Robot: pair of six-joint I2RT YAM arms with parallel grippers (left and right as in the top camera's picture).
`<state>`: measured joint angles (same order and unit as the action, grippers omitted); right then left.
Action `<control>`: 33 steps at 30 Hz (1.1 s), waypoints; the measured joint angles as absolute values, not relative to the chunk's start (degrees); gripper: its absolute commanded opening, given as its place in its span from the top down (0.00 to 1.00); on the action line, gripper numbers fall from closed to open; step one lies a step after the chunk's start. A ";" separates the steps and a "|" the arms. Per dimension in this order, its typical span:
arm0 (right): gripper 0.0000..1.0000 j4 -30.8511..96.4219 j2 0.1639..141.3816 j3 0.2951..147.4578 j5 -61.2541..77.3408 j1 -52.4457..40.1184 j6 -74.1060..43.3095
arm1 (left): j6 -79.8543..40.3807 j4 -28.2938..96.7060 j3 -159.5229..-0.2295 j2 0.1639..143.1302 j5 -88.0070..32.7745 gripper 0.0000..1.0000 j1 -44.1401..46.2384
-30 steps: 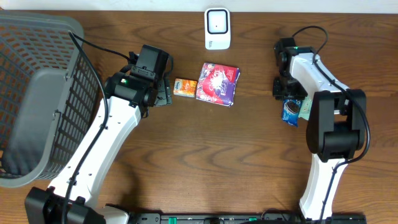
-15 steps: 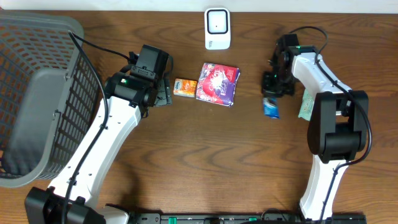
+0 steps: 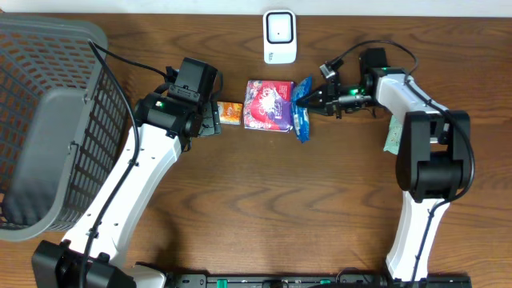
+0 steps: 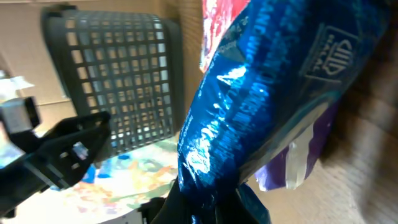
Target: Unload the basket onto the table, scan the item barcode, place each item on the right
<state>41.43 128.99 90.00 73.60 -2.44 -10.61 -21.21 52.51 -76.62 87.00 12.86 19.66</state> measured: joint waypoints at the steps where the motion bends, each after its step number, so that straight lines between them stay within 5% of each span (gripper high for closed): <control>1: 0.99 41.30 128.99 89.69 73.80 -1.98 -10.55 | -21.19 52.49 -76.62 87.00 12.86 0.14 19.66; 9: 0.91 41.19 128.99 81.76 67.81 4.43 -10.13 | -21.19 52.51 -76.62 87.00 12.86 0.14 19.64; 17: 0.85 54.26 128.99 82.89 51.35 9.47 -10.24 | -21.19 52.51 -76.62 87.00 12.86 0.14 19.66; 22: 0.68 63.46 127.59 90.04 39.31 10.22 -10.35 | -21.21 52.51 -76.62 87.00 12.84 0.14 19.64; 33: 0.73 70.26 118.26 97.71 26.87 7.11 -9.78 | -21.19 52.51 -76.62 87.00 12.86 0.14 19.64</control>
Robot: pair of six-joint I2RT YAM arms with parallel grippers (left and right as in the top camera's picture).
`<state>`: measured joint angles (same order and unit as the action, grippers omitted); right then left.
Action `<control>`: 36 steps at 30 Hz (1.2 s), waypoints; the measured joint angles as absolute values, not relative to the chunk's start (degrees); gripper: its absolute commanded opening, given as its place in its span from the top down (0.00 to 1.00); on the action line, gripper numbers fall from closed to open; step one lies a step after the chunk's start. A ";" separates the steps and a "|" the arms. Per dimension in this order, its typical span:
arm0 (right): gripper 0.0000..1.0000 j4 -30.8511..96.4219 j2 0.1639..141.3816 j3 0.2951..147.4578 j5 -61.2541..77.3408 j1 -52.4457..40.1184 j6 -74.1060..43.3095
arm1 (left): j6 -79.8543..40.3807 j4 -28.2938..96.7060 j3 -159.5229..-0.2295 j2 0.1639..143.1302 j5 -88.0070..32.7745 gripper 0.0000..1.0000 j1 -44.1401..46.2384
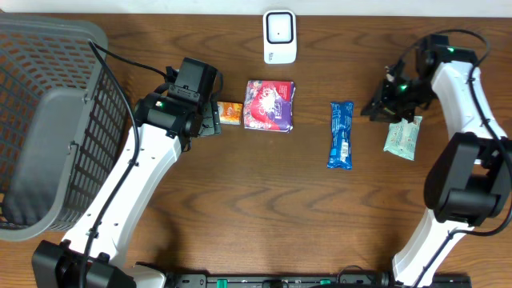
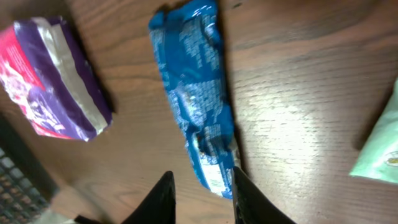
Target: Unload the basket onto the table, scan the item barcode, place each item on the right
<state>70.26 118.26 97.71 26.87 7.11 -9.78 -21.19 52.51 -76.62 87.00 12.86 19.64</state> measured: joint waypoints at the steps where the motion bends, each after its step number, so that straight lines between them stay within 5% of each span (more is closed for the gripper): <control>1: 0.71 70.28 118.24 97.69 26.24 6.37 -9.78 | -21.19 52.51 -76.62 87.00 12.86 0.14 19.66; 5: 0.43 69.17 118.28 96.16 20.21 1.28 -10.26 | -21.19 52.51 -76.62 87.00 12.84 0.14 19.66; 10: 0.32 66.35 118.34 92.66 10.48 -3.66 -14.61 | -21.19 52.51 -76.62 87.00 12.84 0.14 19.66; 14: 0.41 60.03 118.34 88.18 5.96 -5.39 -17.12 | -21.19 52.51 -76.62 87.00 12.86 0.14 19.66; 24: 0.92 48.82 118.08 80.44 6.02 -5.48 -20.45 | -21.19 52.49 -76.62 87.00 12.84 0.14 19.64; 29: 0.96 47.64 117.91 80.42 4.03 -4.80 -20.36 | -21.19 52.51 -76.62 87.00 12.86 0.14 19.66; 36: 0.85 49.67 118.28 83.64 -0.73 2.46 -15.77 | -21.21 52.51 -76.62 87.00 12.86 0.14 19.66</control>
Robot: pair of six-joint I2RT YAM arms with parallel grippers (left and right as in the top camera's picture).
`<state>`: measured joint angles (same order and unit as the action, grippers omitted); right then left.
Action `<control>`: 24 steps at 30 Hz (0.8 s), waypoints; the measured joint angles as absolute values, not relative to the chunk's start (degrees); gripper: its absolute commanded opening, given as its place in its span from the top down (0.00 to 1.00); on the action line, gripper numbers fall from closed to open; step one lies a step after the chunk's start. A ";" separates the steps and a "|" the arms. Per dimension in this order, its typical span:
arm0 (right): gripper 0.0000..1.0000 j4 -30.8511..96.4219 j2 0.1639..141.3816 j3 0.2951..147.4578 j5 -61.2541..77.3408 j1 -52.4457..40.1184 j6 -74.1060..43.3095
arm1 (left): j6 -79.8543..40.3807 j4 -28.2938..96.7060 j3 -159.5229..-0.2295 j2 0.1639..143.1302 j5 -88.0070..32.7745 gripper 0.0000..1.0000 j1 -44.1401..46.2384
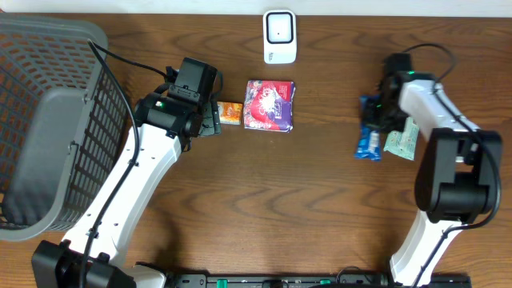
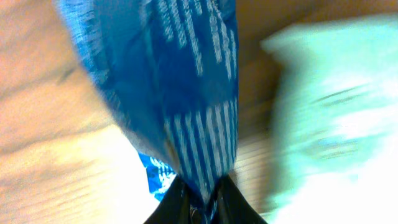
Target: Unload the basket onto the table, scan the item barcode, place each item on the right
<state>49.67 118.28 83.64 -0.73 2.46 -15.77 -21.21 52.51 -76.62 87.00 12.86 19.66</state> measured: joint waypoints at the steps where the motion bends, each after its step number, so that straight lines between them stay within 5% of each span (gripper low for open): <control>1: 0.69 50.41 118.37 84.77 -1.48 3.53 -15.20 | -21.21 52.49 -76.62 87.00 12.86 0.14 19.66; 4: 0.27 53.91 118.50 89.60 -2.79 5.34 -14.09 | -21.19 52.51 -76.62 87.00 12.84 0.14 19.66; 12: 0.26 59.64 118.50 97.43 2.87 3.25 -13.13 | -21.19 52.49 -76.62 87.00 12.84 0.14 19.66; 24: 0.14 42.68 118.58 97.30 22.59 -10.66 -17.19 | -21.19 52.51 -76.62 87.00 12.86 0.14 19.66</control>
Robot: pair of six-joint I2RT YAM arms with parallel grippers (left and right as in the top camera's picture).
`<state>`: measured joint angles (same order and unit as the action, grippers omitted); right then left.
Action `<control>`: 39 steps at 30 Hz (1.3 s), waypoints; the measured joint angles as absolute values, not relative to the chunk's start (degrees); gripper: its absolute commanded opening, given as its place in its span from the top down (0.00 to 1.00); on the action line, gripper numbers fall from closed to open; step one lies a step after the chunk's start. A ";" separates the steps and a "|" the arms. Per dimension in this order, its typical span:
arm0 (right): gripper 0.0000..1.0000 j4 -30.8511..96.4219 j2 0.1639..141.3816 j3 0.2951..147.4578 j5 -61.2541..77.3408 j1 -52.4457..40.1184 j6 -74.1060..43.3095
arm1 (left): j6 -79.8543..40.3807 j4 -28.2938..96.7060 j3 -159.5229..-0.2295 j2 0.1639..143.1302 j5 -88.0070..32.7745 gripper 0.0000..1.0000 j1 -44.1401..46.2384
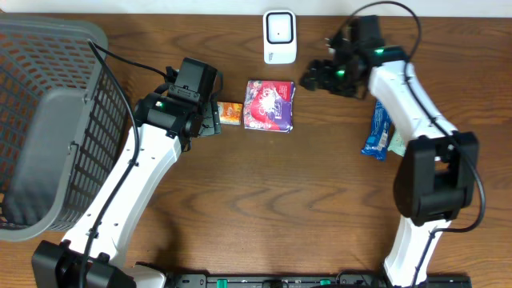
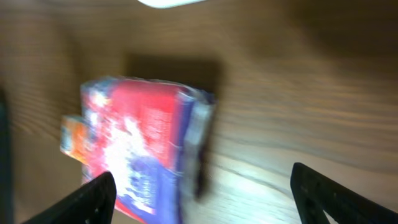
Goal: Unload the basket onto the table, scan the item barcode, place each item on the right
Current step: 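Reach the right gripper to the red snack bag and grasp it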
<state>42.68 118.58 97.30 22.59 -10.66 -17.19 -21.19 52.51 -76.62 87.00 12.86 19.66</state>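
Note:
The white scanner (image 1: 279,36) stands at the back edge of the table. In front of it lies a red and purple packet (image 1: 270,105), with a small orange item (image 1: 231,113) at its left. My right gripper (image 1: 314,80) hovers open just right of that packet, holding nothing. In the right wrist view the packet (image 2: 140,143) shows blurred between my wide-spread fingers (image 2: 93,196). A blue packet (image 1: 376,130) lies at the right. My left gripper (image 1: 212,118) sits beside the orange item, and its jaws cannot be made out.
A grey mesh basket (image 1: 40,120) fills the left side. A pale green packet (image 1: 398,142) lies against the blue packet's right side. Bare wooden table (image 1: 264,200) runs across the front.
My right gripper was shut on the blue packet by the green packet. Now it is open and has moved left and back, near the red and purple packet. The blue packet lies on the table.
My right gripper first held the blue packet beside the red and purple packet. Then the blue packet lay mid-right with the gripper open near the green packet. Then the gripper was shut on it again. Now it lies by the green packet. The left arm stayed still.

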 measured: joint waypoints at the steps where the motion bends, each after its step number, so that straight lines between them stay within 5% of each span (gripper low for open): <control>1: 0.15 41.36 118.63 97.19 22.65 -11.73 -18.41 | -21.21 52.51 -76.62 87.00 12.84 0.14 19.64; 8: 0.19 38.26 121.08 96.62 22.39 -17.74 -26.41 | -21.19 52.51 -76.62 87.00 12.86 0.14 19.66; 12: 0.38 39.20 124.99 96.31 22.33 -18.28 -29.15 | -21.19 52.49 -76.62 87.00 12.86 0.14 19.66; 15: 0.42 40.64 127.22 95.88 22.41 -18.28 -30.02 | -21.19 52.49 -76.62 87.00 12.86 0.14 19.66; 17: 0.53 41.19 127.63 95.81 22.65 -18.31 -30.37 | -21.19 52.51 -76.62 87.00 12.84 0.14 19.66; 21: 0.97 41.12 127.57 95.85 23.46 -18.35 -30.98 | -21.21 52.49 -76.62 87.00 12.86 0.14 19.66; 30: 0.99 47.00 125.80 96.68 20.91 -16.49 -30.50 | -21.21 52.51 -76.62 87.00 12.86 0.14 19.66; 39: 0.99 60.88 112.20 98.89 -13.19 -17.39 -30.26 | -21.19 52.51 -76.62 87.00 12.84 0.14 19.64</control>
<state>60.88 112.20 98.89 -13.19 -17.39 -30.26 -21.19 52.51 -76.62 87.00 12.84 19.64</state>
